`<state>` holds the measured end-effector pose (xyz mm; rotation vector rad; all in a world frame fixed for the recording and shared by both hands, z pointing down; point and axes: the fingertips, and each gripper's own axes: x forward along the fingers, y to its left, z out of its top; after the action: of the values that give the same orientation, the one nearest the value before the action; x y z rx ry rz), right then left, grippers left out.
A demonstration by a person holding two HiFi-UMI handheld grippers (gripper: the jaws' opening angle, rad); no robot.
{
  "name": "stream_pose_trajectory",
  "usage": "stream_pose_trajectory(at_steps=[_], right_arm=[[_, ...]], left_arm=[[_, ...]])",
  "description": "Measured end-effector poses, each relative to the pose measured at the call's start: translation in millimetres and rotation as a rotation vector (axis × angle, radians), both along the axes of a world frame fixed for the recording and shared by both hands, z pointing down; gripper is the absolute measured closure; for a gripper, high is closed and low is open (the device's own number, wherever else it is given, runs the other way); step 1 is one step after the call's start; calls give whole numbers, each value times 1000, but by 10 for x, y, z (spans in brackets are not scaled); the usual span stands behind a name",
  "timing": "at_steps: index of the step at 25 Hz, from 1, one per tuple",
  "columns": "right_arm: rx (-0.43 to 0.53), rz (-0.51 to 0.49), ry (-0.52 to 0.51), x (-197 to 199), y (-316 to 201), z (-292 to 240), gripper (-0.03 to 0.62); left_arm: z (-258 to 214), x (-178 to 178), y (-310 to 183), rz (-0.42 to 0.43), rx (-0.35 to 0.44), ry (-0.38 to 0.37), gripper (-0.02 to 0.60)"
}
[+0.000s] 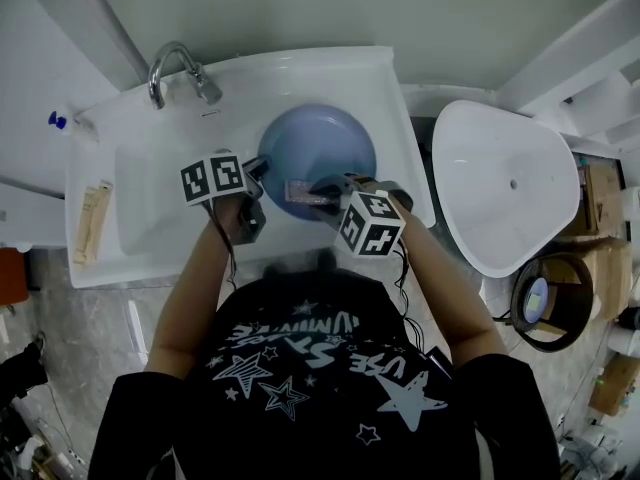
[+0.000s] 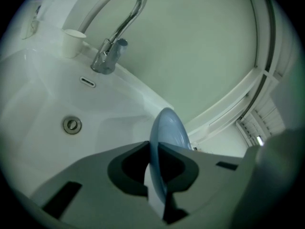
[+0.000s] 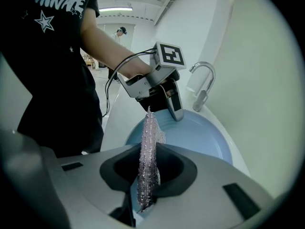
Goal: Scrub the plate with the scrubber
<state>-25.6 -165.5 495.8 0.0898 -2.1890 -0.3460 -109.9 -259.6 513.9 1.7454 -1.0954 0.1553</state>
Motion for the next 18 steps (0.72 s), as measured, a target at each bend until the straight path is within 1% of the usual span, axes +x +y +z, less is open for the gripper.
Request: stream_pose_trajectory(at_steps=[2, 4, 7, 9, 11, 14, 18], right_arm=[[-10, 3, -3, 20, 22, 10, 514], [18, 22, -18, 28, -38, -27, 514], [101, 100, -63, 47, -294, -175, 514], [167, 159, -77, 74, -532, -270, 514], [226, 200, -58, 117, -761, -313, 514], [268, 226, -24, 177, -994, -309, 514], [302, 208, 27, 212, -1096, -224, 514]], left_arm=[[42, -18, 7, -3, -3, -12, 552], [78, -29, 17, -4, -7, -19, 552], [83, -9, 46, 3, -9, -13, 552], [66, 5, 66, 17, -6, -18, 552], [49, 13, 87, 31, -3, -30, 552], [32, 29, 120, 48, 4, -34, 552], [-9, 41, 155, 48, 6, 12, 552]])
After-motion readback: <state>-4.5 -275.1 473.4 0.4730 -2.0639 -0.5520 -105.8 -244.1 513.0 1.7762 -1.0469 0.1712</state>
